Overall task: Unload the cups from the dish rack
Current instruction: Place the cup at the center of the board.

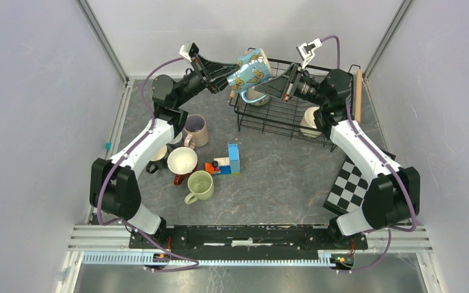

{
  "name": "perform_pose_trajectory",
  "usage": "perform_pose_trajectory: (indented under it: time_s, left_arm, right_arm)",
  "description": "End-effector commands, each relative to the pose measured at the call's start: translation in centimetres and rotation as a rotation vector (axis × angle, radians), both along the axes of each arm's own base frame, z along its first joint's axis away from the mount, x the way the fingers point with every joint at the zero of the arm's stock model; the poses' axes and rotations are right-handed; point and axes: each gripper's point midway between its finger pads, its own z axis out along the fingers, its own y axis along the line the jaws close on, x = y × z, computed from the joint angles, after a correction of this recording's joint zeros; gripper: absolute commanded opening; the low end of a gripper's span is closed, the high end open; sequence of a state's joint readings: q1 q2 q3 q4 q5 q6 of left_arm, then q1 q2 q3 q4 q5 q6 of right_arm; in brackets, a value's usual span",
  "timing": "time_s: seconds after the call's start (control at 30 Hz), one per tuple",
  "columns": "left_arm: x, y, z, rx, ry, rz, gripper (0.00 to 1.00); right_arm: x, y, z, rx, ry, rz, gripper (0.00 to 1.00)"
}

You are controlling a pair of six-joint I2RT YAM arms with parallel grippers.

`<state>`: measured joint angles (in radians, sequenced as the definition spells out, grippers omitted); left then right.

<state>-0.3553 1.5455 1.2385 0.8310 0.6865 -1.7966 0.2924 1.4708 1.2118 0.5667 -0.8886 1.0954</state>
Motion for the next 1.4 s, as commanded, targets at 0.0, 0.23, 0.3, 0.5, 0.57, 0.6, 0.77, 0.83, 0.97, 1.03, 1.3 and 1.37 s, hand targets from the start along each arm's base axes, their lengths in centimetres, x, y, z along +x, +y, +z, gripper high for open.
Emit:
perform_pose_trajectory:
  time_s: [0.0,0.23,0.3,0.5,0.57,0.6,0.77,0.83,0.97,1.03,1.3,1.37]
  left_arm:
    - [-2.8,1.2,4.6,-0.079,-0.106,-0.017,0.19]
    - [-2.8,1.2,5.2,-0.067,-0.138,0.008,0.02]
    - [-2.7,1.3,5.9,-0.066,-0.158,0.032,0.02]
    - [-2.0,1.7,8.2,-0.047,-0.213,0.118,0.02]
    - [-1.8,1.7,8.7,-0.041,-0.226,0.134,0.02]
    - [-1.7,1.7,9.0,-0.042,-0.232,0.14,0.02]
    - [-1.2,1.5,9.2,-0.02,-0.238,0.155,0.02]
    - [-1.1,1.3,8.9,0.019,-0.24,0.161,0.02]
    - [-1.4,1.1,8.2,0.123,-0.255,0.178,0.02]
    - [-1.7,0.9,7.8,0.173,-0.261,0.176,0.02]
    - [-5.1,0.0,3.2,0.473,-0.286,0.122,0.02]
    - [-6.5,-0.2,1.7,0.56,-0.301,0.097,0.02]
  right_arm:
    - [-1.1,-1.2,3.6,0.036,-0.156,-0.045,0.0]
    - [-0.5,-1.5,3.3,-0.012,-0.171,-0.091,0.01]
    - [-0.3,-1.6,3.2,-0.029,-0.173,-0.11,0.11]
    - [-0.1,-2.0,3.2,-0.061,-0.199,-0.155,0.61]
    - [0.1,-2.3,2.9,-0.086,-0.209,-0.18,0.72]
    - [0.2,-2.4,2.8,-0.1,-0.208,-0.192,0.75]
    - [0.7,-3.3,2.3,-0.179,-0.211,-0.261,0.86]
    - [1.2,-4.4,2.0,-0.242,-0.206,-0.335,0.94]
    - [2.2,-7.6,2.7,-0.369,-0.189,-0.512,0.98]
    - [2.5,-9.2,3.1,-0.41,-0.17,-0.591,0.98]
    - [5.1,-11.8,1.4,-0.531,-0.076,-0.72,0.98]
    - [5.8,-11.9,0.8,-0.55,-0.064,-0.73,0.98]
